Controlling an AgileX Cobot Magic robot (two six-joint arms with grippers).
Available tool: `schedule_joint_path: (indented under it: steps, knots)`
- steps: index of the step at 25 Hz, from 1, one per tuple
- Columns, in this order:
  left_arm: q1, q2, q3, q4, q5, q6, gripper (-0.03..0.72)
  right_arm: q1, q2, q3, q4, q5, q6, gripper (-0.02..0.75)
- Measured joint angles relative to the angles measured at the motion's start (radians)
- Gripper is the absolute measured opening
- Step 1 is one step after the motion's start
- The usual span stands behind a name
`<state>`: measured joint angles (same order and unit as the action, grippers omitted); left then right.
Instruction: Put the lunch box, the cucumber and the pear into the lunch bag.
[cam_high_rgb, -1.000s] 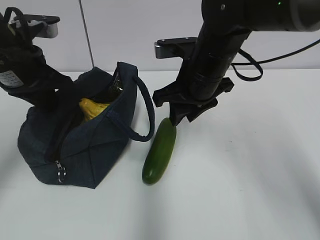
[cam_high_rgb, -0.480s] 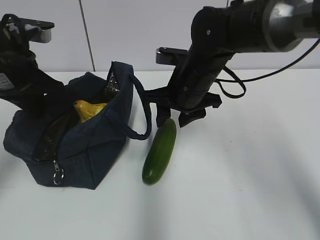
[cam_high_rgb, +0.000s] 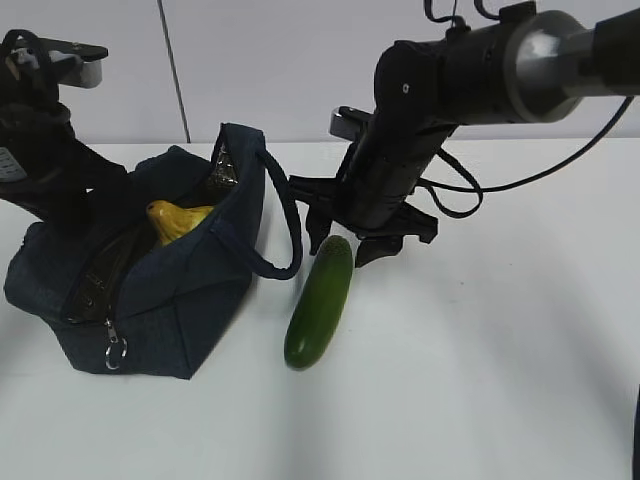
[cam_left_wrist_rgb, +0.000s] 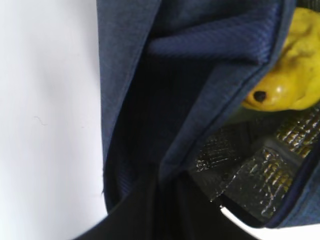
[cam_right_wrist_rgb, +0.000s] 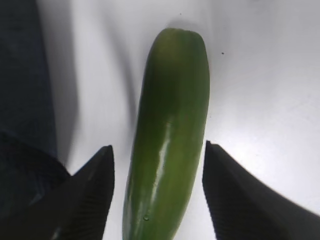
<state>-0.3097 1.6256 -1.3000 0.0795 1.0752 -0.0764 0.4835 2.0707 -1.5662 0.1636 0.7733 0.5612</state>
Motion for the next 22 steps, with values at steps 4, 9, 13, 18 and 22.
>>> schedule_joint_path:
  steps: [4, 9, 13, 18, 22]
  knots:
    - [0.0, 0.0, 0.0, 0.0, 0.0, 0.0, 0.001, 0.0, 0.034, 0.0, -0.001, -0.002, 0.046, 0.444]
    - [0.0, 0.0, 0.0, 0.0, 0.0, 0.0, 0.001, 0.009, 0.064, 0.0, -0.019, -0.035, 0.056, 0.444]
    - [0.0, 0.0, 0.0, 0.0, 0.0, 0.0, 0.001, 0.011, 0.074, 0.0, -0.038, -0.053, 0.063, 0.444]
    - [0.0, 0.0, 0.0, 0.0, 0.0, 0.0, 0.001, 0.011, 0.09, -0.002, -0.1, -0.046, 0.063, 0.445]
    - [0.0, 0.0, 0.0, 0.0, 0.0, -0.001, 0.001, 0.011, 0.09, -0.008, -0.149, -0.017, 0.065, 0.446]
